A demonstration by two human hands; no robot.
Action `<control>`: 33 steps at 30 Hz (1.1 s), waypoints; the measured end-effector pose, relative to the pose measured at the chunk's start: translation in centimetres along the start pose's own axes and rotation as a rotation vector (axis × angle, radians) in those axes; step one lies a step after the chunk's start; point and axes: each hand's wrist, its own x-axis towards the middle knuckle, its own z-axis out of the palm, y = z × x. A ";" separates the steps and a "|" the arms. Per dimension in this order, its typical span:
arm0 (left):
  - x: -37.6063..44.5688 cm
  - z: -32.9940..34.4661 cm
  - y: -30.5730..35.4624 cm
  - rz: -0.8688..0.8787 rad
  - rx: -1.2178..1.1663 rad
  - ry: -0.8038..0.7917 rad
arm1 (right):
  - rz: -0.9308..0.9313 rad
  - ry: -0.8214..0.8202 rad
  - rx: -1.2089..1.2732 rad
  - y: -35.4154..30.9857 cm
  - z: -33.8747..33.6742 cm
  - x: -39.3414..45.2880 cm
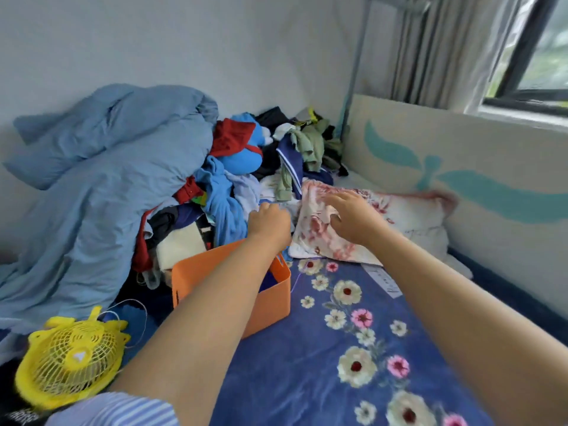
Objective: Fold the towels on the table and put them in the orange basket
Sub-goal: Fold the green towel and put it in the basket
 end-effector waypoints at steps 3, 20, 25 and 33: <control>-2.7 -2.8 6.7 0.152 -0.023 0.029 | 0.149 0.045 -0.062 3.1 -4.2 -7.7; -22.6 -14.8 54.7 1.052 -0.170 0.221 | 0.996 0.228 -0.285 21.5 -24.2 -53.0; -30.3 -17.7 68.5 1.185 -0.235 0.205 | 1.130 0.210 -0.339 26.4 -29.3 -66.5; -37.7 -22.4 83.5 1.310 -0.330 0.247 | 1.278 0.270 -0.392 33.6 -36.3 -81.5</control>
